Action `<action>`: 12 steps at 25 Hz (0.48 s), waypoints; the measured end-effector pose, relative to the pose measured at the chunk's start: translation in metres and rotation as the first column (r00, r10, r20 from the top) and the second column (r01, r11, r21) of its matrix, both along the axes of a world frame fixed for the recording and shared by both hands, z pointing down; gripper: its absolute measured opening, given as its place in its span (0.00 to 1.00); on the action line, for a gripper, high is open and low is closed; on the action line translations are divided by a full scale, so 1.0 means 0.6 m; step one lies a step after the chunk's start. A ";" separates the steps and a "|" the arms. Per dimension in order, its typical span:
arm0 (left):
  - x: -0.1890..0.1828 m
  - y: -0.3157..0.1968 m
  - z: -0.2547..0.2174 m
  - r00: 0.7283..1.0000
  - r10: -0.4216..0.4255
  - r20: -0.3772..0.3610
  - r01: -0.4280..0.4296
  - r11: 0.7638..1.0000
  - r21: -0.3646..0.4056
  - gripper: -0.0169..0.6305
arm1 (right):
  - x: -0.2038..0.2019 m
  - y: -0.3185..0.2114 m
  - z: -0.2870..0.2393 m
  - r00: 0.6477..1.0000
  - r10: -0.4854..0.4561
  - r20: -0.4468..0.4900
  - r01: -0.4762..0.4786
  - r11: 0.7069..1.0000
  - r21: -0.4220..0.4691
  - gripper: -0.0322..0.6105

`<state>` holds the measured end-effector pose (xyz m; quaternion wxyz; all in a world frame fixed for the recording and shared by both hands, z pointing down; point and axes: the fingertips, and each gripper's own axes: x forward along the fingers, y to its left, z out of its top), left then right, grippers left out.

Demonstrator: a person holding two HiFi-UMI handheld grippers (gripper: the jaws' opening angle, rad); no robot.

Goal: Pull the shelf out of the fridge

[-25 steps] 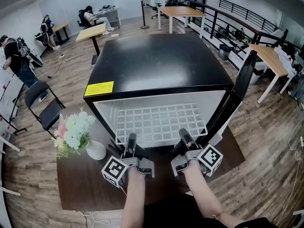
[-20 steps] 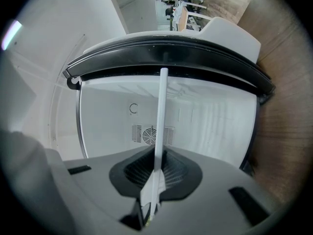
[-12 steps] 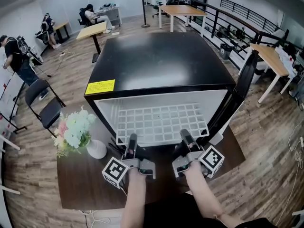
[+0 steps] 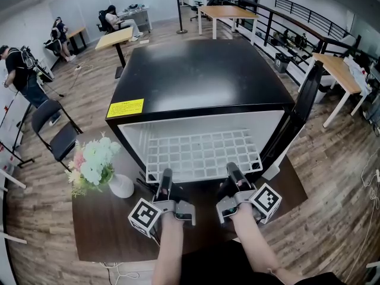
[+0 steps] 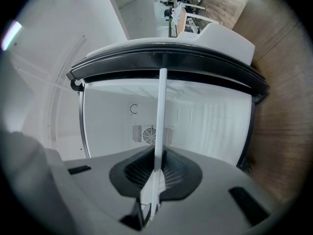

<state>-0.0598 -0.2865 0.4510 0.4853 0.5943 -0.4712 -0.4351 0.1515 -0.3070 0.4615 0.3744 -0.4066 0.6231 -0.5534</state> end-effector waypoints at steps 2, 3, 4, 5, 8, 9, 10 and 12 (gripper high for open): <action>0.001 0.002 0.000 1.000 0.001 -0.003 -0.001 1.000 0.000 0.07 | 0.000 0.002 0.000 1.000 0.001 0.001 -0.001 1.000 0.000 0.07; 0.001 0.003 0.000 1.000 0.001 -0.004 -0.001 1.000 0.000 0.07 | 0.000 0.003 0.001 1.000 0.002 0.002 -0.002 1.000 -0.001 0.07; 0.002 0.004 -0.001 1.000 0.002 -0.005 -0.002 1.000 0.000 0.07 | 0.001 0.004 0.000 1.000 0.002 0.003 -0.002 1.000 -0.001 0.07; 0.002 0.006 -0.001 1.000 0.002 -0.006 -0.002 1.000 0.000 0.07 | 0.001 0.006 0.000 1.000 0.002 0.003 -0.002 1.000 0.000 0.07; 0.002 0.010 -0.002 1.000 0.001 -0.002 -0.001 1.000 0.000 0.07 | 0.002 0.010 0.000 1.000 0.002 0.000 -0.002 1.000 -0.002 0.07; 0.002 0.011 -0.002 1.000 0.002 0.000 -0.002 1.000 0.001 0.07 | 0.002 0.011 0.000 1.000 0.002 0.000 -0.002 1.000 -0.003 0.07; 0.002 0.011 -0.002 1.000 0.002 0.000 -0.002 1.000 0.002 0.07 | 0.002 0.012 0.000 1.000 0.003 0.001 -0.003 1.000 -0.003 0.07; 0.002 0.013 -0.002 1.000 0.003 0.000 -0.003 1.000 0.003 0.07 | 0.001 0.014 0.000 1.000 0.003 0.002 -0.003 1.000 -0.001 0.07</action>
